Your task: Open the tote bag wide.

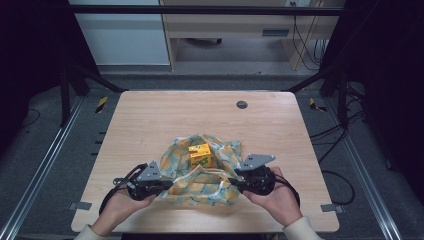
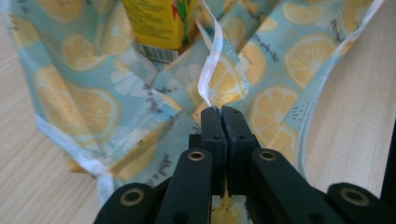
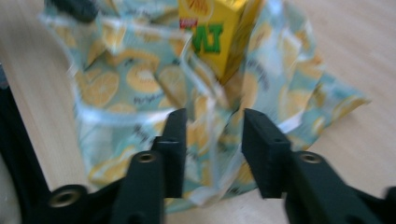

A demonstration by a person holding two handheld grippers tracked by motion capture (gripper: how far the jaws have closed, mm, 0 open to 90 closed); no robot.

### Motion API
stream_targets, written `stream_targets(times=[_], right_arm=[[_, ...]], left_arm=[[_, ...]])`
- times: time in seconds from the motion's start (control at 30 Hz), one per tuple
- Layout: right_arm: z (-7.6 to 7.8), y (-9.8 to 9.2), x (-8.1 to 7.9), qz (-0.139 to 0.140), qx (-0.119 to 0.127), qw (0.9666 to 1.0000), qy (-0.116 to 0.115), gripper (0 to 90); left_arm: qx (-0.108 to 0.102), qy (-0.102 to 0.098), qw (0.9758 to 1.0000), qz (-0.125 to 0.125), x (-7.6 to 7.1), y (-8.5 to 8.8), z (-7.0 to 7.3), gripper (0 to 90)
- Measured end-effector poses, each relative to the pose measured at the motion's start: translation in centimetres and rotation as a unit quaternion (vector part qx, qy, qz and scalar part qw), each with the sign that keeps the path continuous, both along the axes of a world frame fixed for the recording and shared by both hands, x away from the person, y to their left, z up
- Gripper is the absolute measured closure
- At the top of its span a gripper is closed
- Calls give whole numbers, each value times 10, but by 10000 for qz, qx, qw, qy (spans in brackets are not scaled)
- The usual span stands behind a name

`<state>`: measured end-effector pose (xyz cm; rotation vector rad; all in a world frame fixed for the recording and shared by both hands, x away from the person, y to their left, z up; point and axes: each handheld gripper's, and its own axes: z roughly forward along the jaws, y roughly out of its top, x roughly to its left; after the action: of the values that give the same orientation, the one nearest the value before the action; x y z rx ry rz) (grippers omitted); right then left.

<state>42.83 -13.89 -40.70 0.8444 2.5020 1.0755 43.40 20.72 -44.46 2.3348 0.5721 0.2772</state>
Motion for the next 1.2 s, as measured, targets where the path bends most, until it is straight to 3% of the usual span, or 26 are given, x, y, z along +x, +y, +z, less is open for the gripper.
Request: stream_targets(times=[0.03,0.1,0.23,0.27,0.33,0.43,0.67,0.83,0.93,0.97,1.07,1.1,1.13,1.17,1.2], right_arm=[[12,2,7,-53,-67,9999,-113,525],[17,3,12,-95,-43,9998,-141,505],[31,10,36,-249,-75,9992,-289,470],[29,14,46,-281,-173,9991,-264,452],[25,17,52,-286,-250,9990,-218,447],[11,26,68,-353,-353,9988,10,405],[3,31,75,-396,-389,9984,143,320],[-2,30,77,-358,-502,9978,260,345],[-5,31,78,-289,-425,9980,381,349],[-6,33,77,-236,-296,9985,405,352],[-8,36,78,-239,-386,9982,394,366],[-12,39,79,-277,-499,9976,390,429],[-12,39,79,-277,-499,9976,390,429],[-12,40,81,-304,-537,9974,363,516],[-12,40,81,-304,-537,9974,363,516]], left_arm=[[38,7,10000,-47,-1,-2,-1,886],[49,9,10000,-57,-2,-3,-2,886],[148,22,9998,-106,-3,-4,-4,886],[178,36,9998,-109,-3,-4,-6,886],[199,53,9997,-114,-3,-3,-7,886],[312,38,9994,-144,-5,-2,-9,886],[349,70,9992,-200,-8,0,-10,885],[395,99,9988,-255,-9,-3,-12,884],[437,100,9987,-258,-9,-3,-14,883],[460,115,9985,-272,-9,-4,-14,883],[471,126,9984,-282,-9,-4,-15,883],[484,125,9983,-285,-9,-4,-15,883],[504,124,9982,-301,-9,-4,-15,883],[522,135,9980,-324,-10,-4,-15,883],[522,135,9980,-324,-10,-4,-15,882]])
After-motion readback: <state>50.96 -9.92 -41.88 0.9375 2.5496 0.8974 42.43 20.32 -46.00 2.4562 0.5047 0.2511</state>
